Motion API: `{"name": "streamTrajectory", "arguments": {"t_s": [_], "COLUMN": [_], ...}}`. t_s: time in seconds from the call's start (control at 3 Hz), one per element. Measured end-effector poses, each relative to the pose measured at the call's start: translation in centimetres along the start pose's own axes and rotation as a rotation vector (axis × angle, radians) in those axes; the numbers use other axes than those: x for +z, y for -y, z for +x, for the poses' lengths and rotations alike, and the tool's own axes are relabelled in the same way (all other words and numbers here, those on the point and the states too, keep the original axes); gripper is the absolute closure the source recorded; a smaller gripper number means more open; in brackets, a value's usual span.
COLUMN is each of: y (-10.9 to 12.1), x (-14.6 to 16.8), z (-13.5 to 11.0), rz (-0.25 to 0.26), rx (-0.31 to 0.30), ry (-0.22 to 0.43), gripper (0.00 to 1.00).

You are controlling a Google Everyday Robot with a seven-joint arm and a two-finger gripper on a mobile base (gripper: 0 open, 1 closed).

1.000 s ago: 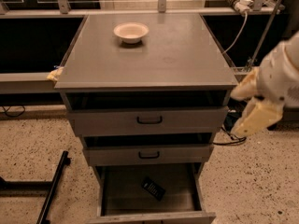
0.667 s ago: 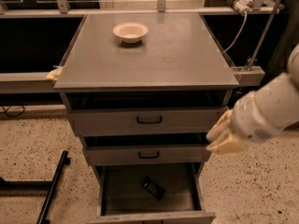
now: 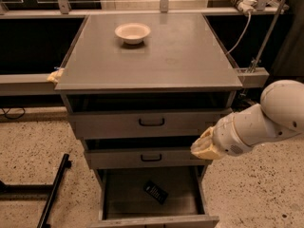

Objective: Pick rxbar chocolate from bottom drawer and place on counter

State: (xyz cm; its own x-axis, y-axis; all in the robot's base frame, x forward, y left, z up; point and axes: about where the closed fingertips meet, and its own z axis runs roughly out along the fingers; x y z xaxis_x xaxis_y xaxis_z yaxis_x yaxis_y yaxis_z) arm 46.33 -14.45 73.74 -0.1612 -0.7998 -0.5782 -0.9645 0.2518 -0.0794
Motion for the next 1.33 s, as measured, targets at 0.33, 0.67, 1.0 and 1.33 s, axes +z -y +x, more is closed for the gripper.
{"name": "streamTrajectory", "arguments": {"t_s": [0.33,0.67,1.0,1.33], "y": [0.0,-0.2,-0.4,0.5], "x": [-0.1,3.3,12.1,20.0], "z": [-0.1,1.5,2.4,4.1], "rz": [0.002,0.005,-0.008,-0.013], "rx": [-0.002,-0.004,-0.088,-0.135], "ry": [-0.001,0.043,0.157,0.223], "gripper": [1.0,1.0,1.0,1.0]}}
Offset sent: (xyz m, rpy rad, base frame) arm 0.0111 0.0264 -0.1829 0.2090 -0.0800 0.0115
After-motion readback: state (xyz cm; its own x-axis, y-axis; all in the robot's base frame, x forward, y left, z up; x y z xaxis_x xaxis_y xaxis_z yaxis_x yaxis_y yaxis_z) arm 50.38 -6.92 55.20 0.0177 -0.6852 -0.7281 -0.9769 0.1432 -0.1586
